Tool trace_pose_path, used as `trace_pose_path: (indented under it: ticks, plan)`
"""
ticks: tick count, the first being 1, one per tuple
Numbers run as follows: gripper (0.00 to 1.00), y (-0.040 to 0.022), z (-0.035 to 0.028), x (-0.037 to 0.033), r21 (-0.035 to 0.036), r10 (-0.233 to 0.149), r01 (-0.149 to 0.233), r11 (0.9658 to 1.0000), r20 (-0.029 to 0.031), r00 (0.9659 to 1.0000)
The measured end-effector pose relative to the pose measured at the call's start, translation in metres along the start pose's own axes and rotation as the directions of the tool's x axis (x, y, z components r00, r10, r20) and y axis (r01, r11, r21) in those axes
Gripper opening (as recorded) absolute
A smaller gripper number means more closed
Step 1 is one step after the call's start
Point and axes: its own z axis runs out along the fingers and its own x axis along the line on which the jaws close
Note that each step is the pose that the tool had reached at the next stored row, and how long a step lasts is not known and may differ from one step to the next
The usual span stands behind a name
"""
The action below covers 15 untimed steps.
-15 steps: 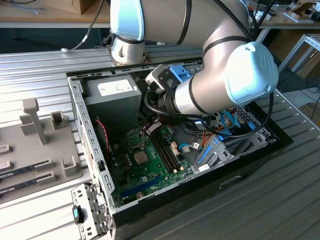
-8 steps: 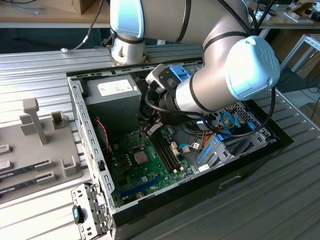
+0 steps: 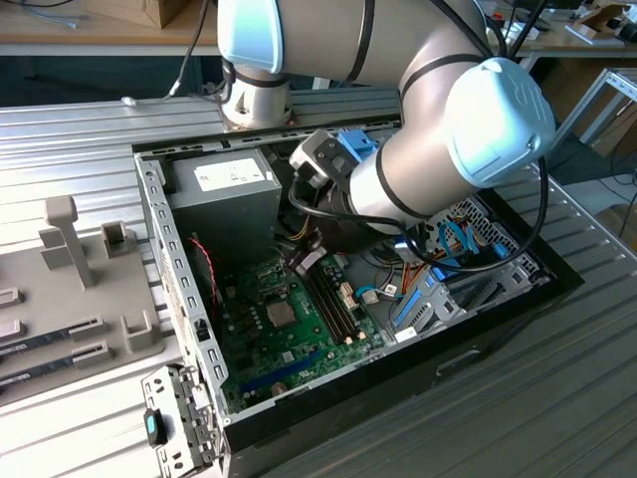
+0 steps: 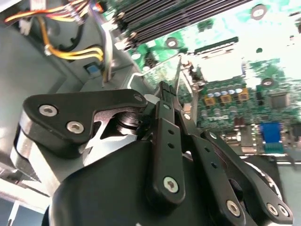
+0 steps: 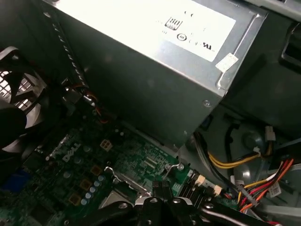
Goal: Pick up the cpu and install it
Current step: 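Close the cpu cover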
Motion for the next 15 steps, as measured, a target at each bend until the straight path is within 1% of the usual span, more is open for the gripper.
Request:
trace_pose_path:
  ticks: [1,2,3,4,10,13,15]
  plan:
    - [0.11,0.0,0.0,0.0,0.015,0.004,-0.003,0.9999,-0.0094,0.9999]
    - [0.11,0.0,0.0,0.0,0.0318,0.008,-0.007,0.9995,-0.0199,0.9998]
    - [0.11,0.0,0.0001,0.0,0.0438,0.011,-0.01,0.999,-0.0271,0.9996]
    - [0.11,-0.0001,0.0001,-0.0001,0.0474,0.012,-0.01,0.9988,-0.0295,0.9995]
    - [0.11,-0.0001,0.0004,-0.0001,0.0483,0.012,-0.011,0.9988,-0.03,0.9995]
    - [0.11,-0.0025,0.0045,-0.0011,0.0483,0.012,-0.011,0.9988,-0.0302,0.9995]
    - [0.11,-0.0031,0.0087,-0.0054,0.0479,0.013,-0.011,0.9988,-0.031,0.9994]
